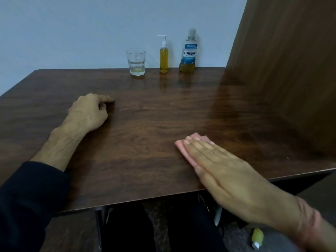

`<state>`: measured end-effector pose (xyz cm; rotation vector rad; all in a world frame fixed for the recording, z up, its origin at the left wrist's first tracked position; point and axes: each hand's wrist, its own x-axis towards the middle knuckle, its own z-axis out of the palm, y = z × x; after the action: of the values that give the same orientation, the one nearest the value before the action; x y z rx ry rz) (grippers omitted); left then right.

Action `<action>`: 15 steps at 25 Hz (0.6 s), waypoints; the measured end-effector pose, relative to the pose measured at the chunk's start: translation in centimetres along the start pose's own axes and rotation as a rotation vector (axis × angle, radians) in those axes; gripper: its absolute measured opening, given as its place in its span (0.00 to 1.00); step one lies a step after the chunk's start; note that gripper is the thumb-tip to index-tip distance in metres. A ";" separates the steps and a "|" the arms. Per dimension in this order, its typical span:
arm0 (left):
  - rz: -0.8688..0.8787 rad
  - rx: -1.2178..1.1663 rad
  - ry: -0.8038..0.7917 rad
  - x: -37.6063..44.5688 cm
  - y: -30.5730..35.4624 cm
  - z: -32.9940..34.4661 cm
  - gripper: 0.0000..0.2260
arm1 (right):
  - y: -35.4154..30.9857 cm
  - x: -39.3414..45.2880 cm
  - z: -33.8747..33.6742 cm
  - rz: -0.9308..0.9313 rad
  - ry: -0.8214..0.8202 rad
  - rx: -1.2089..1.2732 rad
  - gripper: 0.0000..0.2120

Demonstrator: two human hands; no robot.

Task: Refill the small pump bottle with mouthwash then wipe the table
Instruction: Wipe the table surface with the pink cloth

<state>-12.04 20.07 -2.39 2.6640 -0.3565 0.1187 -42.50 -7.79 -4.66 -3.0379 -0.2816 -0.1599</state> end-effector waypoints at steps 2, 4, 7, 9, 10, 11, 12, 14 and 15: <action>0.014 -0.003 -0.003 0.0 0.0 0.0 0.20 | 3.3 1.9 -0.9 0.125 -0.069 0.010 0.29; 0.021 0.007 0.004 0.0 0.1 -0.1 0.20 | 7.0 6.3 -1.4 0.267 -0.136 0.030 0.28; 0.017 0.018 -0.008 0.0 0.2 -0.3 0.20 | 11.1 14.9 -1.3 0.435 -0.198 0.068 0.30; 0.031 0.016 -0.009 0.1 0.1 0.0 0.21 | 12.5 20.0 -1.0 0.499 -0.201 0.090 0.34; 0.045 0.019 0.004 0.3 0.0 0.1 0.21 | 12.8 22.4 -0.7 0.529 -0.204 0.095 0.38; 0.055 0.024 0.019 0.5 -0.3 0.2 0.22 | 12.8 24.8 -0.5 0.563 -0.200 0.098 0.42; 0.059 0.029 0.036 0.8 -0.4 0.3 0.22 | 12.6 26.9 -0.3 0.598 -0.177 0.093 0.47; 0.049 0.035 0.052 1.2 -0.5 0.2 0.21 | 11.9 30.6 -0.1 0.651 -0.135 0.085 0.51; 0.039 0.032 0.053 1.3 -0.4 0.2 0.21 | 11.6 32.1 0.0 0.664 -0.124 0.088 0.50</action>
<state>-10.69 20.04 -2.54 2.6803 -0.3929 0.2086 -8.98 -13.45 -1.96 -2.8683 0.6874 0.0865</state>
